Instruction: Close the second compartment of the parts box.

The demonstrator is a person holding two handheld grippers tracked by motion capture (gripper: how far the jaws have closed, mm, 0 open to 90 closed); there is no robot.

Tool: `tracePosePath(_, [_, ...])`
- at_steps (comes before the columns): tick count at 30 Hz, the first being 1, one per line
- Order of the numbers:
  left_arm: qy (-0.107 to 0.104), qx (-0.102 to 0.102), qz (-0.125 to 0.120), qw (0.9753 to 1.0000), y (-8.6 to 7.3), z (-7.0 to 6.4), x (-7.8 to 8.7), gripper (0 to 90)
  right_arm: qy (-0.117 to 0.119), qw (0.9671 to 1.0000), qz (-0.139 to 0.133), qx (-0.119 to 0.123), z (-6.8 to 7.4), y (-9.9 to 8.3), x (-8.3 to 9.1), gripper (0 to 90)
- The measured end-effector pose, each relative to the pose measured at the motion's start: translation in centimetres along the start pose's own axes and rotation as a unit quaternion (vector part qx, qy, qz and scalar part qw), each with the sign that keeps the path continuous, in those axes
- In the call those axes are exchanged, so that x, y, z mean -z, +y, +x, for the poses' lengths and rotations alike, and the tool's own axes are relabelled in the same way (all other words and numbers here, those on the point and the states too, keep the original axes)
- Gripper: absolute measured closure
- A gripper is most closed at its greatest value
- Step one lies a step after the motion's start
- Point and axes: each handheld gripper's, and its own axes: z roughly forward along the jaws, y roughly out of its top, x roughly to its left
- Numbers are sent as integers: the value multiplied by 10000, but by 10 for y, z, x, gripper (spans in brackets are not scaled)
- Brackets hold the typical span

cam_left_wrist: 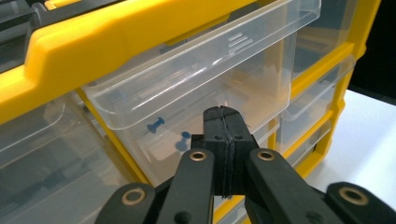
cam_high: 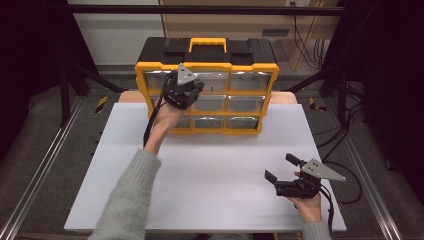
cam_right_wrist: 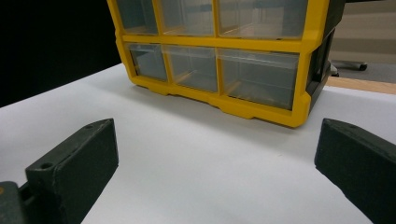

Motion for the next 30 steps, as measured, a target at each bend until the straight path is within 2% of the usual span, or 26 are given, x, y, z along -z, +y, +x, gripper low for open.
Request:
tracePosePath(10, [69,26,20,10000,2,1,-6,890,-13,10000,-31,-63,1,1,1,3])
tracePosePath(17, [97,-36,81,9999,3,3,-7,890,-3,10000,-23,-24,0,1,2,3])
tracePosePath(21, [123,10,88,9999,2,2,-10,890,5,10000,-14,-3,0,1,2,3])
tracePosePath(25, [136,-42,77,9999,1,1,-6,890,-23,10000,-48,-45,0,1,1,3])
tracePosePath(30, [66,5,-123,9999,-1,-1,6,888,-2,10000,-31,-39,0,1,1,3])
